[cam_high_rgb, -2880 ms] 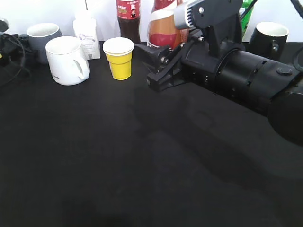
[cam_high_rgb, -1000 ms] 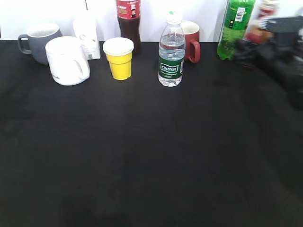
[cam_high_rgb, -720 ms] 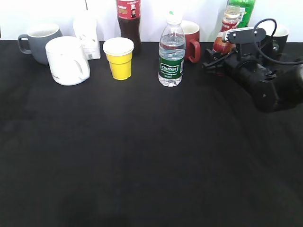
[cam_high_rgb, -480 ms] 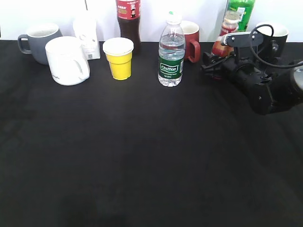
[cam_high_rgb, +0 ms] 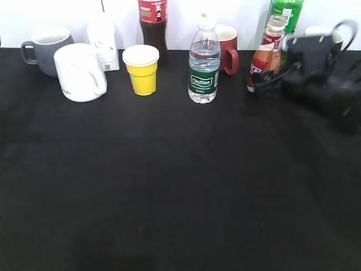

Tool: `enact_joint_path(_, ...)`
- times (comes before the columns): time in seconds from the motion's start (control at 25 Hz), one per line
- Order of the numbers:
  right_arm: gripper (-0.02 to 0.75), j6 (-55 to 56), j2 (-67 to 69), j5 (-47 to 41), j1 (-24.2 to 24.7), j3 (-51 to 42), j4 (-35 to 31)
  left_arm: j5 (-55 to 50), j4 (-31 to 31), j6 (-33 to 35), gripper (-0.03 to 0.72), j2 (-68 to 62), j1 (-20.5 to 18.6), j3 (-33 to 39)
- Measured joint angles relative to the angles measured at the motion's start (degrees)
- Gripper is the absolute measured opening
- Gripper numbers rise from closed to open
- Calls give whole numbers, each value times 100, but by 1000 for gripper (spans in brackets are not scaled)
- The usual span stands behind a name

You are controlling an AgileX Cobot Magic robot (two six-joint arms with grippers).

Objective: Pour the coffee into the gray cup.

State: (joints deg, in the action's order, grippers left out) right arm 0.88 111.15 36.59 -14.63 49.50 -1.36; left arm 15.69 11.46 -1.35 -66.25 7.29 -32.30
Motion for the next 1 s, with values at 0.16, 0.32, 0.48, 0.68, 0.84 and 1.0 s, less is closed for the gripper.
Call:
enact_joint_path(0.16,596,0,-1078,-2281,0,0,0,-1518,-290,0,302,273,0,0)
enact_joint_path(0.32,580,0,-1716,-5566,-39,5,-266,-4162,-997,0,314,301,0,0)
enact_joint_path(0.48,577,15,-2153,-7194,-39,71,-704,-5975,-2127,-8,389,423,0,0)
enact_joint_path(0.68,576,15,-3361,-8645,-39,438,-714,-7777,-2472,-15,415,1613,0,-883)
enact_joint_path(0.84,575,22,-4971,-9646,-39,438,-418,-8516,-2325,-15,415,2970,0,-1332)
enact_joint_path(1.0,573,248,-6765,-10308,-39,395,-25,-8550,-2283,-15,415,4509,0,-1332)
